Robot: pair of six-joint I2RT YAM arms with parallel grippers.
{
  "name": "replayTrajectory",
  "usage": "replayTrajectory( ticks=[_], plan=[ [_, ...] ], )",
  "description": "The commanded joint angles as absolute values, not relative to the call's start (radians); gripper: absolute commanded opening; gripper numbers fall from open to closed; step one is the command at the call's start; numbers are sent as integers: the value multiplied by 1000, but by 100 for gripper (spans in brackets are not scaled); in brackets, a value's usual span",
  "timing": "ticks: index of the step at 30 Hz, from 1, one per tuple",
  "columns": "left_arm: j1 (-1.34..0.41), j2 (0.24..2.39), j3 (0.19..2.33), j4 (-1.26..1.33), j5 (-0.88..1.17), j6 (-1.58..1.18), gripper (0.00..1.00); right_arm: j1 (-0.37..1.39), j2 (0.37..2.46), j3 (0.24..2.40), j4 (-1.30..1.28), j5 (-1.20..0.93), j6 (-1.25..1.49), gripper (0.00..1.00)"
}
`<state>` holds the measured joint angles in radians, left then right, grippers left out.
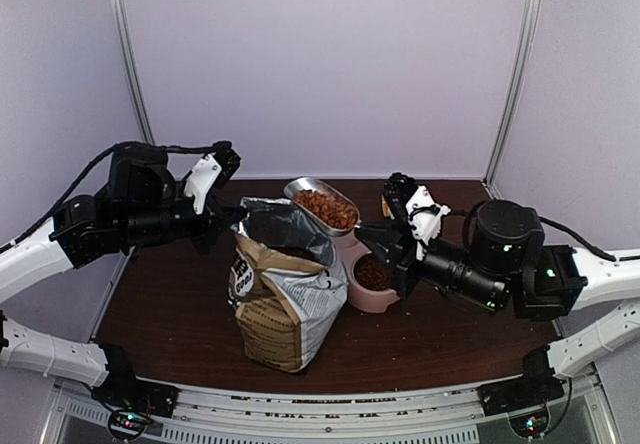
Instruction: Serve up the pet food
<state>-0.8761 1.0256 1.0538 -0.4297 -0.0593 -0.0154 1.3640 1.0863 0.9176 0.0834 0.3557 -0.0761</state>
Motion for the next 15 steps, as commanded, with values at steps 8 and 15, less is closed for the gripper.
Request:
replayTrajectory(
  ticks=[8,15],
  plan=[
    [-771,939,1048,-321,-103,-34,0,1356,1030,1046,-201,515,43,0],
    [-770,915,1028,-314,-78,21,0,1270,983,1019,-315,516,129,0]
  ],
)
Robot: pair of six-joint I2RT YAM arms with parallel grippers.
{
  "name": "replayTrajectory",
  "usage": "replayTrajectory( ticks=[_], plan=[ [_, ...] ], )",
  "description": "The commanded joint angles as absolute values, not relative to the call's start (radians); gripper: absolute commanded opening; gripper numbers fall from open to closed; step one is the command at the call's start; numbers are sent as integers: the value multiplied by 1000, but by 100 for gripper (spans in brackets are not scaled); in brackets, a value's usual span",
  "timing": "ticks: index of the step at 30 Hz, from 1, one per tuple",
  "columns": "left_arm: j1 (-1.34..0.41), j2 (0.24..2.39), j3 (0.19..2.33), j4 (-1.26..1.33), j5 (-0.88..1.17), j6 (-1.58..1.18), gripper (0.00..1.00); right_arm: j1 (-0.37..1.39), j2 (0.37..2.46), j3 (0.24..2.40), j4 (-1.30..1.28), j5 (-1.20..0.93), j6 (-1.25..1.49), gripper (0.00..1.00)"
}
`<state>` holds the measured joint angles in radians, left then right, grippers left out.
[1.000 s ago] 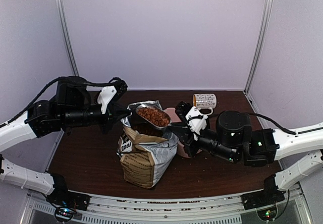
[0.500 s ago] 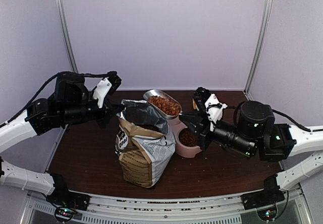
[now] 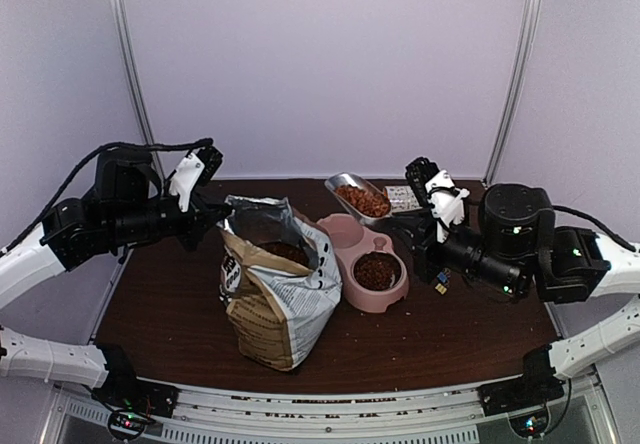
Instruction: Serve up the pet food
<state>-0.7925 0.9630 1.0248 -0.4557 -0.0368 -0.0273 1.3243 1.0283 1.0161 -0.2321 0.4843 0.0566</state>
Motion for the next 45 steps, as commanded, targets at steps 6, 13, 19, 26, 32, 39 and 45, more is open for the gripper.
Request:
replayTrajectory(
  ticks=[6,13,19,26,32,39,45],
  plan=[
    [-769,950,1033,-329,-76,46,0,1152,938,930,-377,445,178,0],
    [-770,966,1059,-346,-25,52,0,1089,970,821,-389,383,202,0],
    [-770,994,1090,-376,14,122,0,1078,1016,770,-404,372,260,0],
    [-770,995,1099,-373,41,103,0,1067,1043,740,-446,338,300,0],
    [-769,981,1076,-379,22,110,0,1044,1064,767,-512,311,317,0],
    [-770,968,1065,-377,8,114,0,1029,1116,833,-590,280,304,0],
    [-770,969,1064,-379,21,113,0,1018,1156,900,-665,271,285,0]
  ],
)
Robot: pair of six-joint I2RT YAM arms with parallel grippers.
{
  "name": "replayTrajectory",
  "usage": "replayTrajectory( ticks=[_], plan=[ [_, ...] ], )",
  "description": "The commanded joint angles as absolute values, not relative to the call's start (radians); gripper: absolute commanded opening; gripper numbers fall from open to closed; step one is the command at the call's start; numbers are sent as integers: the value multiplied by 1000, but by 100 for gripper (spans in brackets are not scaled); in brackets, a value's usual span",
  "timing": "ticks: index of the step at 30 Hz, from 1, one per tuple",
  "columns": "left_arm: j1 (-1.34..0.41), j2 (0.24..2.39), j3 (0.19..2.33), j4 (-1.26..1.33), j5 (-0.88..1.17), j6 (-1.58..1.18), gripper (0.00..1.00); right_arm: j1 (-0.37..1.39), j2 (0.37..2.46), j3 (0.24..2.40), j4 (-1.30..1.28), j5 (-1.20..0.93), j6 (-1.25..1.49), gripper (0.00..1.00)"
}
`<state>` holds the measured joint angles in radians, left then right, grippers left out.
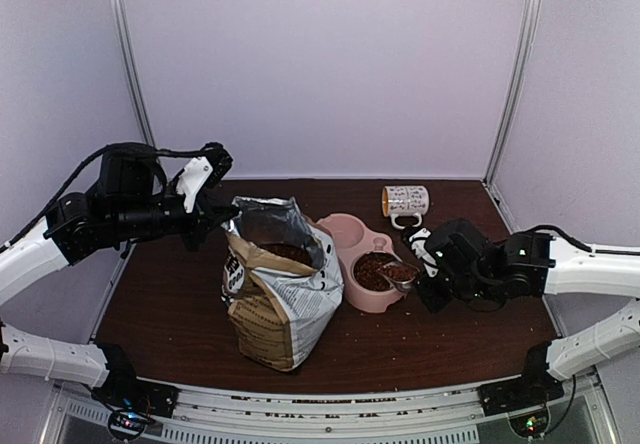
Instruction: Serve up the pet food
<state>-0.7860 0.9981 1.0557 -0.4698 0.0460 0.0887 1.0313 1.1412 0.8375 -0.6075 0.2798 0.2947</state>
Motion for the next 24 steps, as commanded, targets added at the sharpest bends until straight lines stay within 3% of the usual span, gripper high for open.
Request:
replayTrajectory(
  ticks=[1,24],
  plan=[
    [-770,971,1063,-379,21,113,0,1016,1163,911,-677,269,283,0],
    [-770,965,1060,-377,29,113,0,978,1274,1093,-878,227,224,0]
  ],
)
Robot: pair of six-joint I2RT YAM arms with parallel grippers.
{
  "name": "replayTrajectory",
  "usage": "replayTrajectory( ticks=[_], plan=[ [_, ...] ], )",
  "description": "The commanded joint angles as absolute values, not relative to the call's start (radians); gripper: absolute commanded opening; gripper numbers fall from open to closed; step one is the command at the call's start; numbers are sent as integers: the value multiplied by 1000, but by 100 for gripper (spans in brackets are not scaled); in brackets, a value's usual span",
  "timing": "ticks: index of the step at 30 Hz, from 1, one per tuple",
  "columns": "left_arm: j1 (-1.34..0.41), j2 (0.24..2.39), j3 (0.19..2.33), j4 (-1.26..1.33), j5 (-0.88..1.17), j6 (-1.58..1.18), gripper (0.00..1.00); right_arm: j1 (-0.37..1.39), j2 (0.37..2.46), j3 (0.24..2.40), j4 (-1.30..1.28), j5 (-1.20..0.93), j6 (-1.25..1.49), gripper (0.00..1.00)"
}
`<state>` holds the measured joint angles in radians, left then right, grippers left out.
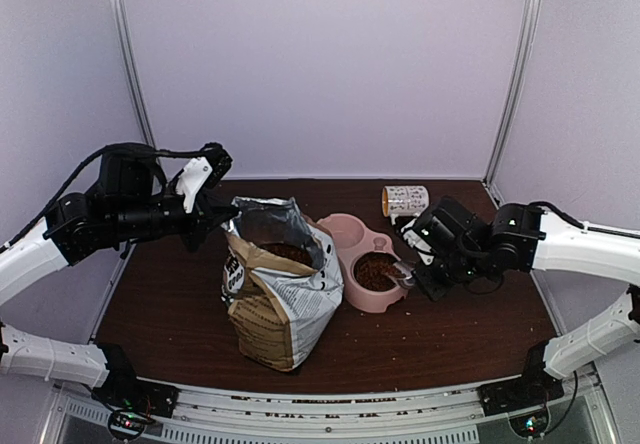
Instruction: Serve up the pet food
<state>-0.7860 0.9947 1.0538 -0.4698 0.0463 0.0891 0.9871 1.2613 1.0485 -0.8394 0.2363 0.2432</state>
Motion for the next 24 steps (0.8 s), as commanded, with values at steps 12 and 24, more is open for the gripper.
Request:
replayTrajectory(
  ticks=[12,24],
  plan=[
    [-769,966,1059,-377,29,113,0,967,1358,1208,-1018,212,171,0],
    [-769,963,1058,-377,34,114,0,963,1466,1339,-1146,212,121,0]
  ],
)
